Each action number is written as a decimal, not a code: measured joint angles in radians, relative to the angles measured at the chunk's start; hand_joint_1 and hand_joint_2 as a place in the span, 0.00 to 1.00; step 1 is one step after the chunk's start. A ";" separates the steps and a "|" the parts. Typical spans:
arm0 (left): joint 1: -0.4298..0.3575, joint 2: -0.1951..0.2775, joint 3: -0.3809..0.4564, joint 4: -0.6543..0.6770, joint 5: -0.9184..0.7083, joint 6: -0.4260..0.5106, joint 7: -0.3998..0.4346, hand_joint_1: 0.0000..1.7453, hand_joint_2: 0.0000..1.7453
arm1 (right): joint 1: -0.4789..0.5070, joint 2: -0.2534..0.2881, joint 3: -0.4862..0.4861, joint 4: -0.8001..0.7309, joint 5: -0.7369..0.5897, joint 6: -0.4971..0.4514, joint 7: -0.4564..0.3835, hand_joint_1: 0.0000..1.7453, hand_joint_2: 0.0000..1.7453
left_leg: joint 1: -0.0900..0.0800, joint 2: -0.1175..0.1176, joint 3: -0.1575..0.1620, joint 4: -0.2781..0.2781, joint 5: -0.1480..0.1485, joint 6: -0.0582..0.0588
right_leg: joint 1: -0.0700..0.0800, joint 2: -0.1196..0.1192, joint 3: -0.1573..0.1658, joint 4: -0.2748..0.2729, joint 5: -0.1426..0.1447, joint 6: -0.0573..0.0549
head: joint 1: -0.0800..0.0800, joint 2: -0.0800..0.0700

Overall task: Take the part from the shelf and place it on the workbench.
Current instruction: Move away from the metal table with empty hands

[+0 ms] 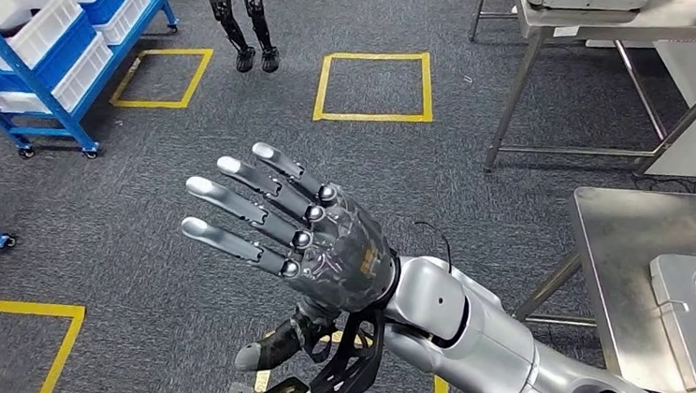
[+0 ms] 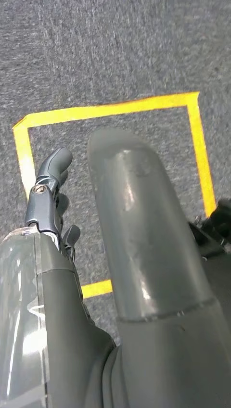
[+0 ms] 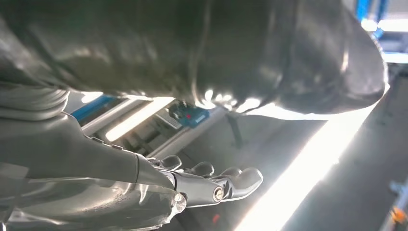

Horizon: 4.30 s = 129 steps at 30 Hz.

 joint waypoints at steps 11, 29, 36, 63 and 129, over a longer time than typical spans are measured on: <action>0.016 0.022 0.020 0.000 0.017 -0.003 -0.002 0.00 0.00 | 0.007 0.000 -0.002 0.000 -0.011 -0.015 -0.011 0.00 0.00 | -0.015 0.133 0.048 -0.064 0.025 0.011 | 0.022 -0.133 0.016 0.002 -0.021 0.010 | -0.001 0.000; 0.027 0.047 0.044 0.000 0.025 0.020 -0.019 0.00 0.00 | 0.020 -0.001 -0.029 0.013 -0.033 -0.042 -0.027 0.00 0.00 | 0.000 -0.044 0.023 -0.055 0.035 0.001 | 0.005 0.020 -0.004 0.008 -0.007 0.005 | -0.001 0.000; 0.019 0.053 0.044 0.000 0.019 0.015 -0.020 0.00 0.00 | 0.022 0.002 -0.045 0.043 -0.031 -0.050 -0.026 0.00 1.00 | 0.004 0.068 -0.081 0.172 -0.053 -0.018 | 0.016 -0.080 0.006 -0.001 -0.010 -0.014 | -0.002 0.000; 0.023 0.061 0.044 -0.001 0.020 -0.003 -0.027 0.00 0.00 | 0.072 0.045 -0.117 0.320 -0.003 -0.073 -0.026 0.00 1.00 | 0.003 0.042 -0.052 0.100 -0.047 -0.010 | 0.005 -0.017 -0.007 -0.002 0.004 -0.009 | -0.003 0.000; 0.240 0.124 -0.042 -0.052 0.219 -0.038 0.328 0.00 0.00 | 0.527 0.016 -0.907 1.416 -0.435 0.368 0.313 0.00 0.00 | -0.008 0.065 0.015 0.140 -0.108 0.004 | 0.010 -0.030 -0.009 0.017 -0.012 -0.010 | -0.004 0.000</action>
